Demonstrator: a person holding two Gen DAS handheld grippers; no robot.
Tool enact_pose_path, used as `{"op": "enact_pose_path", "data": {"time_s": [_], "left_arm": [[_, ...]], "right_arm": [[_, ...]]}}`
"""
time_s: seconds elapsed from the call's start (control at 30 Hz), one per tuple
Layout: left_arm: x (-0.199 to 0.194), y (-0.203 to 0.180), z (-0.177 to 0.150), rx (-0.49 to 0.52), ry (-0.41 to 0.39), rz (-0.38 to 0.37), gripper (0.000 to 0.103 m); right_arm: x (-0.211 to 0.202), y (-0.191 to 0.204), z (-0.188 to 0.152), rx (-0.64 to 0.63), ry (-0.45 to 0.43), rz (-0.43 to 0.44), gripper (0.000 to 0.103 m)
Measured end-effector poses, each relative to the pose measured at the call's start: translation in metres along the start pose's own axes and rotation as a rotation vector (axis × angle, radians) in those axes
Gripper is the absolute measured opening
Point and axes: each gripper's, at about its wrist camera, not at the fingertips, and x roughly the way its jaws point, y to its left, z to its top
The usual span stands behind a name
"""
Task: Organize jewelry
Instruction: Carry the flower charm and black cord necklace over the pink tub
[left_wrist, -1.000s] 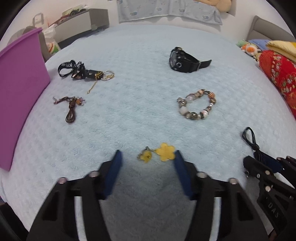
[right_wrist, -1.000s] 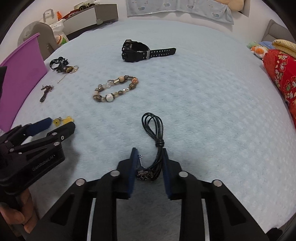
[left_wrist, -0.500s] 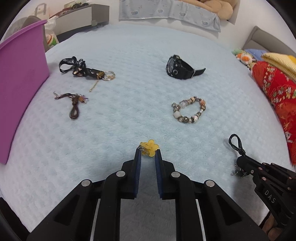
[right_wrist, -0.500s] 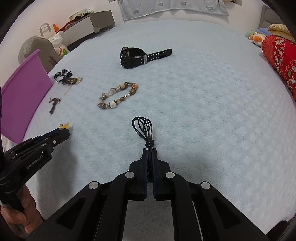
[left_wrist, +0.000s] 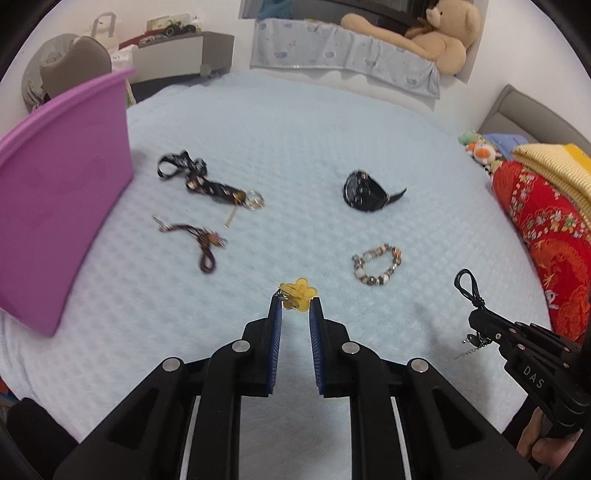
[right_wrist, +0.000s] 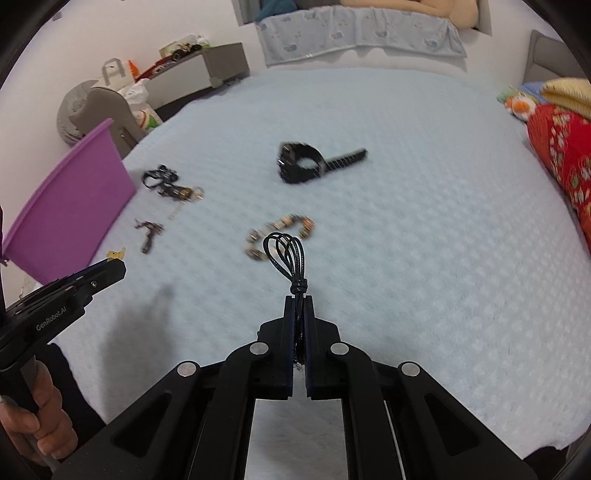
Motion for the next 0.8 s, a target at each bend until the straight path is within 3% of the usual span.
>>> {"op": "enact_pose_path", "data": {"time_s": [0.4, 0.6, 0.8], "left_arm": [[-0.083, 0.054, 0.046, -0.003, -0.148, 0.102, 0.015], [-0.128, 0.093, 0.072, -0.023, -0.246, 0.123, 0.015], [-0.154, 0.144, 0.094, -0.085, -0.287, 0.213, 0.015]], "right_arm": [[-0.037, 0.086, 0.070, -0.104, -0.110, 0.155, 0.004], [-0.046, 0.155, 0.114, -0.189, -0.152, 0.273, 0.004], [-0.042, 0.232, 0.155, -0.283, -0.162, 0.376, 0.004]]}}
